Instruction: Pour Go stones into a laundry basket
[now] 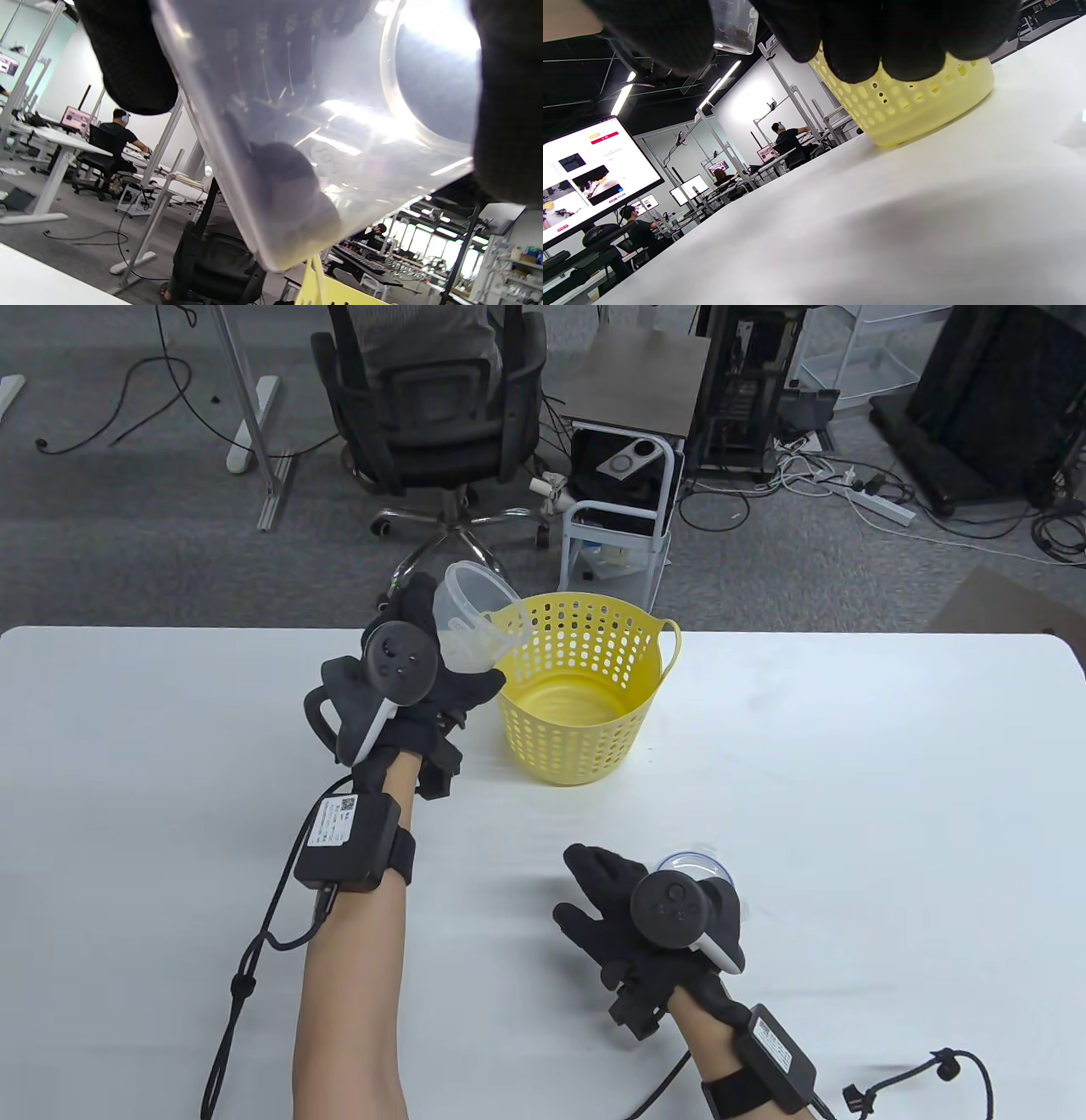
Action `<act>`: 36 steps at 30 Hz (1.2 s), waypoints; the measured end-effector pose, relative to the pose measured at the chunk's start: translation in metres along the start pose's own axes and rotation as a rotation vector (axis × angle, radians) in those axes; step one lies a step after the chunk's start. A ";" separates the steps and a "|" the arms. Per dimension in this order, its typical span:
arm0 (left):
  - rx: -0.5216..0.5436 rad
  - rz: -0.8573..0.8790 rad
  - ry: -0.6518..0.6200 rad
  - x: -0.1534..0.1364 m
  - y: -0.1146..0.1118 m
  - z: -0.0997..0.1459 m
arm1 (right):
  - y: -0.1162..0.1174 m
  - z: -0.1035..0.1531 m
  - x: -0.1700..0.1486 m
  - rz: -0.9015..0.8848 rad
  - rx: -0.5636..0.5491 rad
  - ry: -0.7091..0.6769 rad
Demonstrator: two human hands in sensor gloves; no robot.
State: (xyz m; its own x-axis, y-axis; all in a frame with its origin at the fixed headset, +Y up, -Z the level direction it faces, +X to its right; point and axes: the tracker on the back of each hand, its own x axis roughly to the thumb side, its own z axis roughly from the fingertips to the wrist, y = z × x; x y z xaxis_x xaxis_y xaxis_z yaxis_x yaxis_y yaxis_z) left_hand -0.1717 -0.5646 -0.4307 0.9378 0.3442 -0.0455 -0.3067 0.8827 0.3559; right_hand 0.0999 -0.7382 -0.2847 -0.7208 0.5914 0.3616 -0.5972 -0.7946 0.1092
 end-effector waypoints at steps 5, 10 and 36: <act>0.022 -0.091 -0.013 0.013 0.006 -0.012 | 0.002 -0.001 0.001 0.027 0.020 -0.009; 0.027 -0.174 -0.024 0.024 0.008 -0.018 | 0.003 -0.002 -0.002 0.018 0.034 0.008; 0.056 -0.450 -0.100 0.045 0.012 -0.009 | 0.004 -0.003 -0.002 0.031 0.071 0.003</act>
State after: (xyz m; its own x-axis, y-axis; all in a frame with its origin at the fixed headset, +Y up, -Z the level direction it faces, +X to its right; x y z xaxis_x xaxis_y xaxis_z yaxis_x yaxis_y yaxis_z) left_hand -0.1347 -0.5361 -0.4372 0.9875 -0.1042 -0.1180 0.1413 0.9176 0.3716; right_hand 0.0979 -0.7425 -0.2874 -0.7396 0.5664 0.3636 -0.5481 -0.8204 0.1631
